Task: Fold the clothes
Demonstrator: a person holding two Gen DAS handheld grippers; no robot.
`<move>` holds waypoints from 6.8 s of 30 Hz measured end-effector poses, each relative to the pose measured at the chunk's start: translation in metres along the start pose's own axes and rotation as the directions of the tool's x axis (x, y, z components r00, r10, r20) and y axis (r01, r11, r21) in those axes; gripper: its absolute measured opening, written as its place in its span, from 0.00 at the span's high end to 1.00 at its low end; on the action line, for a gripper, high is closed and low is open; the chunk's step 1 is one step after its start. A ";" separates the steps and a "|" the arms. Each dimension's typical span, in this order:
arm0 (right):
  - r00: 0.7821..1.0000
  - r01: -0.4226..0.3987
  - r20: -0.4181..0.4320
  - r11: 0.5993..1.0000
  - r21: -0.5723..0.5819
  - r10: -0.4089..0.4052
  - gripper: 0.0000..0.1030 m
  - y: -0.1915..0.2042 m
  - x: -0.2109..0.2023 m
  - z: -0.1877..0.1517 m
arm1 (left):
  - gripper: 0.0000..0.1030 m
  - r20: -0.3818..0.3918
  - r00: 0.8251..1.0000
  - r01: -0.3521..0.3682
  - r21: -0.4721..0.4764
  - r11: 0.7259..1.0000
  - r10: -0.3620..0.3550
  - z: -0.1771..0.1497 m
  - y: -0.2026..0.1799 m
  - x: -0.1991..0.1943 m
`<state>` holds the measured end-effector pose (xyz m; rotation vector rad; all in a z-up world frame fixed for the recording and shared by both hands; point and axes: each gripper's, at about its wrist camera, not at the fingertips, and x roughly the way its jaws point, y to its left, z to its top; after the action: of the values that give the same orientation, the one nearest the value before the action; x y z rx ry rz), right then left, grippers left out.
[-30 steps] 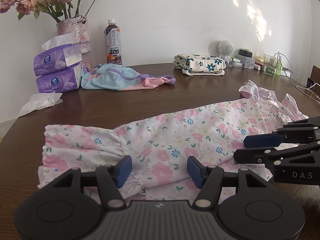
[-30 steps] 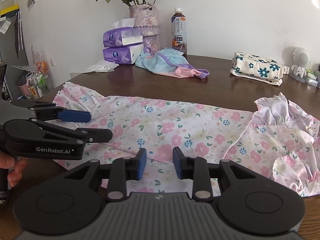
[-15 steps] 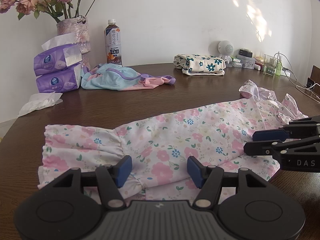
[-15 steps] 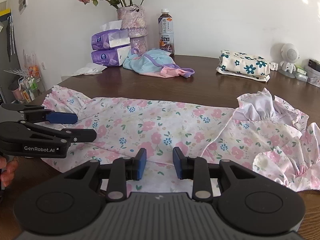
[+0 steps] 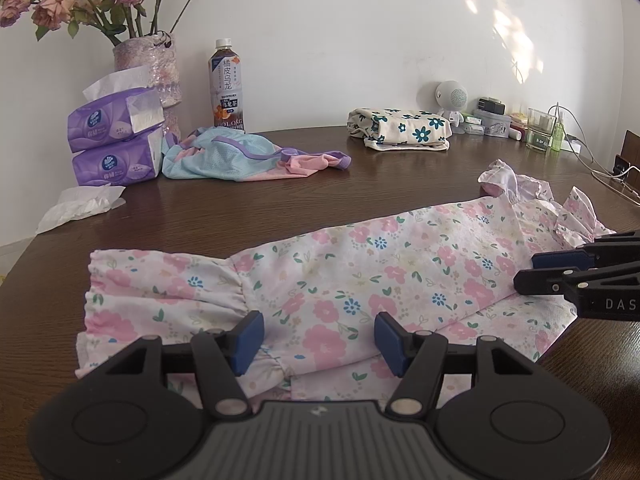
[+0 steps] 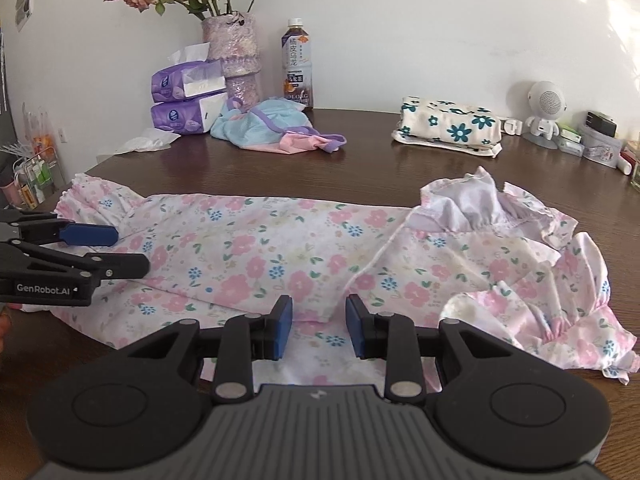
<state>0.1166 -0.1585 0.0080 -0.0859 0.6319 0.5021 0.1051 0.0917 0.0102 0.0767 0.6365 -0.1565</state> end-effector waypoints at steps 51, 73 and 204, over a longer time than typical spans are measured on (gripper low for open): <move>0.998 -0.068 -0.026 0.990 -0.124 0.066 0.61 0.054 0.019 0.006 | 0.43 0.007 1.000 -0.006 -0.011 1.000 0.006 -0.002 0.001 -0.003; 0.997 -0.071 -0.026 0.990 -0.124 0.068 0.60 0.054 0.020 0.005 | 0.48 0.022 0.993 -0.117 -0.073 0.990 0.119 -0.026 0.039 -0.041; 0.993 -0.088 -0.065 0.979 0.185 0.101 0.14 -0.035 0.067 0.096 | 0.13 -0.027 0.999 0.036 -0.279 0.960 -0.045 0.072 0.038 0.037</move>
<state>0.2323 -0.1392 0.0434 0.0989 0.7543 0.5327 0.1826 0.1163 0.0467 -0.2059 0.6883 -0.1038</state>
